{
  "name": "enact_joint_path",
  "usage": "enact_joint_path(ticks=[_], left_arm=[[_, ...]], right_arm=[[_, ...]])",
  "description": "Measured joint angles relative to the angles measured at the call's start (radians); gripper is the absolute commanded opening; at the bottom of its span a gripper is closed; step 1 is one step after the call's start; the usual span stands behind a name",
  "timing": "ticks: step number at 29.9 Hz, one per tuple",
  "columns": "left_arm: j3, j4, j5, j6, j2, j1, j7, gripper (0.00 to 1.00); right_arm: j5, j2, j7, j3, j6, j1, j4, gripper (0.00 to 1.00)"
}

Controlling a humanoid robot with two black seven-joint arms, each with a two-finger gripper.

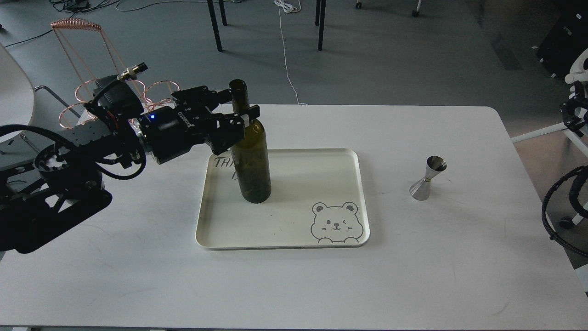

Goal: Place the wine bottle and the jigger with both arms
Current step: 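Close the left gripper around the bottle neck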

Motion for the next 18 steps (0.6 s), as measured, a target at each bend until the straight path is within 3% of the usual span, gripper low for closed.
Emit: enact_joint_path(ticks=[5, 18], left_arm=[[0.005, 0.0, 0.0, 0.0, 0.01, -0.004, -0.002, 0.31], [-0.004, -0.003, -0.002, 0.0, 0.026, -0.009, -0.003, 0.13]], right_arm=[[0.0, 0.0, 0.0, 0.001, 0.0, 0.0, 0.0, 0.97], [0.0, 0.002, 0.0, 0.001, 0.0, 0.001, 0.0, 0.97]])
